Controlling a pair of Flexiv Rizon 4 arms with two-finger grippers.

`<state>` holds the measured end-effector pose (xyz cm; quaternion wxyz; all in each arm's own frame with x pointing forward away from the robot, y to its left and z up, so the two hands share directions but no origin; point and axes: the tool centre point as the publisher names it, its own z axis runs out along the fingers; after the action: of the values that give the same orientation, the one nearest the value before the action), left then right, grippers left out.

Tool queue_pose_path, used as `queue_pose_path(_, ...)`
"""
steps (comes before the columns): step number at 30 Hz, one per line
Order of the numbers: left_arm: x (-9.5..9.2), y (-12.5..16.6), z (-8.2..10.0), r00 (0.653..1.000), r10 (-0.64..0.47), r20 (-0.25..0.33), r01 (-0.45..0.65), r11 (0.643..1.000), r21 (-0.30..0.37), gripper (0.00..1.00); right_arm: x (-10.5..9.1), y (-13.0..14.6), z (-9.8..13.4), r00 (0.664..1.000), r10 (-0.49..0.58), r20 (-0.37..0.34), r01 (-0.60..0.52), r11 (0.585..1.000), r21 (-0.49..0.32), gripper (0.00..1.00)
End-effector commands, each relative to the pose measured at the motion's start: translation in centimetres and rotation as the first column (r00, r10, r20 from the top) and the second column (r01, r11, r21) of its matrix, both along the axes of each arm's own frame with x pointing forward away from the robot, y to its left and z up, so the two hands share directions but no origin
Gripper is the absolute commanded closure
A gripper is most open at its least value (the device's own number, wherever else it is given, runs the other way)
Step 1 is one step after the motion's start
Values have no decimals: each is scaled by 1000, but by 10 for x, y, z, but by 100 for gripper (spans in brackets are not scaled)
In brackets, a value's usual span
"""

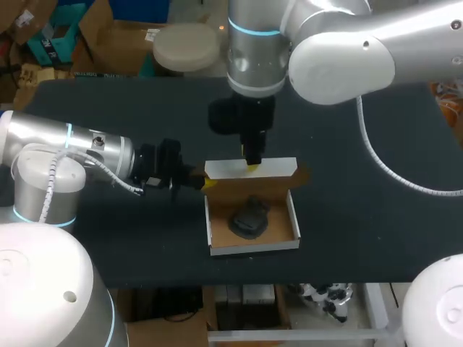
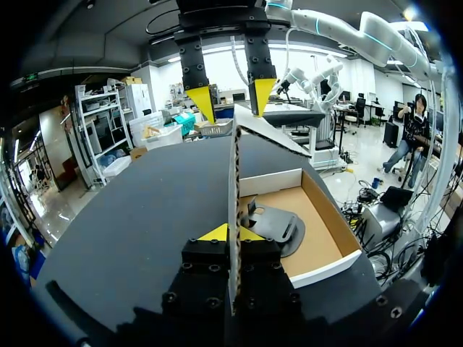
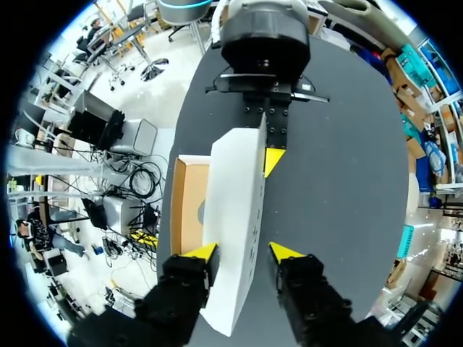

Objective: Assemble the packaging by folding the flat box into shape, placing the metal phone stand inside, and closing the box properly

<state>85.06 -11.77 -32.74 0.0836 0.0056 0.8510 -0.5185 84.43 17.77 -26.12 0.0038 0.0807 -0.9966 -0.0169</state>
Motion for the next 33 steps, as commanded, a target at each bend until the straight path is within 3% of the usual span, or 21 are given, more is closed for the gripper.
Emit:
queue_pose_path(1,0,-1,0,1000,-3,-1,3,1000,-1,100,6,4,-4,1000,2,-18,-2,1000,-8,56)
queue_pose_path(9,0,-1,0,1000,-3,-1,3,1000,-1,100,9,7,-7,1000,4,-31,-4,1000,-9,67)
queue_pose_path(13,0,-1,0,1000,-3,-1,3,1000,-1,100,10,8,-9,999,5,-36,-5,1000,-12,85)
queue_pose_path(15,0,-1,0,1000,-3,-1,3,1000,-1,100,10,8,-10,999,6,-38,-6,1000,-13,100)
queue_pose_path(25,0,-1,0,1000,-3,-1,3,1000,-1,100,11,7,-10,999,2,-44,-2,1000,-4,100)
queue_pose_path(26,0,-1,0,1000,-3,-1,3,1000,-1,100,11,7,-8,999,-2,-40,2,1000,6,92)
queue_pose_path(28,0,-1,0,1000,-3,-1,3,1000,-1,100,13,5,-4,999,-10,-37,11,1000,20,0)
queue_pose_path(33,0,-1,0,1000,-3,-1,3,1000,-1,100,16,1,11,999,-29,-32,31,998,51,0)
